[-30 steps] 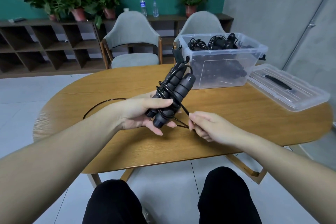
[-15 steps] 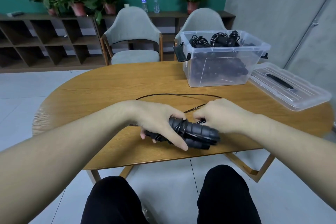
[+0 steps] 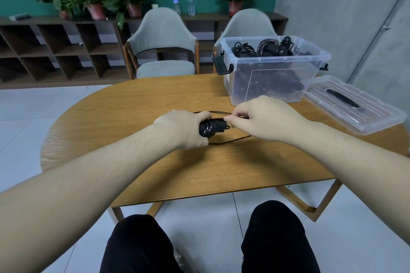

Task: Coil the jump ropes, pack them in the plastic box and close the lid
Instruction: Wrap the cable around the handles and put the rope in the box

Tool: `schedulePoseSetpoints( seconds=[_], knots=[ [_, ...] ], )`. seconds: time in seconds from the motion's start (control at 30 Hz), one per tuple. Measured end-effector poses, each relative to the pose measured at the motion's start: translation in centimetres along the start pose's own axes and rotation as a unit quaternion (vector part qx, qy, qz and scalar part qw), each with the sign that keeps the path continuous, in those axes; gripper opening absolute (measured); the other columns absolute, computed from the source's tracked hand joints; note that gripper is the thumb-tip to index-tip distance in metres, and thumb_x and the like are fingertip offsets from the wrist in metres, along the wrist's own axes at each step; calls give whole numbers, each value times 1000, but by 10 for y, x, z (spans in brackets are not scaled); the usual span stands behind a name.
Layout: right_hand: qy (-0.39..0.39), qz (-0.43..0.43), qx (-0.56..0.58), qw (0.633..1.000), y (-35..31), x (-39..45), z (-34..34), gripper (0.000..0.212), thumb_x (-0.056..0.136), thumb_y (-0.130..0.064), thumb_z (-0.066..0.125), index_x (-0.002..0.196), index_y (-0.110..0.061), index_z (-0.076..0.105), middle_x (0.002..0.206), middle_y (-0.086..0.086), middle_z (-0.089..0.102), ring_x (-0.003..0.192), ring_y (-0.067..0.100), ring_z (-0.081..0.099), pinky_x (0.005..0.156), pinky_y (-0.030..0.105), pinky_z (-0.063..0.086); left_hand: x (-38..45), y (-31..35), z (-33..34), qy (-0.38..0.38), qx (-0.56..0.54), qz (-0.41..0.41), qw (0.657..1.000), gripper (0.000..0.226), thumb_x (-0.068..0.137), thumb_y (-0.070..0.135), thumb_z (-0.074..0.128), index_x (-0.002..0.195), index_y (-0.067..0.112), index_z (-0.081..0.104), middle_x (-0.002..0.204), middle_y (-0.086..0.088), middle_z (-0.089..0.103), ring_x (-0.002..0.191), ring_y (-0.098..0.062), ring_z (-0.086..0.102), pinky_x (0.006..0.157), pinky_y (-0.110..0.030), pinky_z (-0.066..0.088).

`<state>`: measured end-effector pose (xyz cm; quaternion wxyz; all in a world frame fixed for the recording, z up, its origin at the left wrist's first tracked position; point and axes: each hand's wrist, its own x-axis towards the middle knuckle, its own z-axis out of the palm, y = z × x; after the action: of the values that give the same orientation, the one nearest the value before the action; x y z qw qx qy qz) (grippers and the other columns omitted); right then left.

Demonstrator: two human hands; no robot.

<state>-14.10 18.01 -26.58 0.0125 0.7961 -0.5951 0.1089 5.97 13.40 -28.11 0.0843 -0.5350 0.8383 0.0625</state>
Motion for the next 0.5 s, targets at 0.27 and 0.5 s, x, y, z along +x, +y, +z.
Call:
schedulePoseSetpoints(
  seconds=[0.27, 0.5],
  knots=[
    [-48, 28, 144, 988, -2, -25, 32, 35, 103, -50, 35, 88, -33, 61, 53, -10, 52, 53, 6, 49, 53, 26, 31, 7, -28, 22, 0, -463, -89, 882, 49, 92, 42, 70, 127, 43, 35, 102, -11, 63, 70, -31, 68, 51, -47, 60],
    [-69, 21, 162, 984, 19, -29, 60, 26, 103, -52, 32, 98, -37, 53, 74, -7, 63, 70, 11, 58, 66, 33, 45, 3, -26, 22, -64, -673, -12, 737, 51, 87, 26, 77, 124, 40, 45, 115, -15, 70, 82, -40, 71, 69, -56, 59]
  ],
)
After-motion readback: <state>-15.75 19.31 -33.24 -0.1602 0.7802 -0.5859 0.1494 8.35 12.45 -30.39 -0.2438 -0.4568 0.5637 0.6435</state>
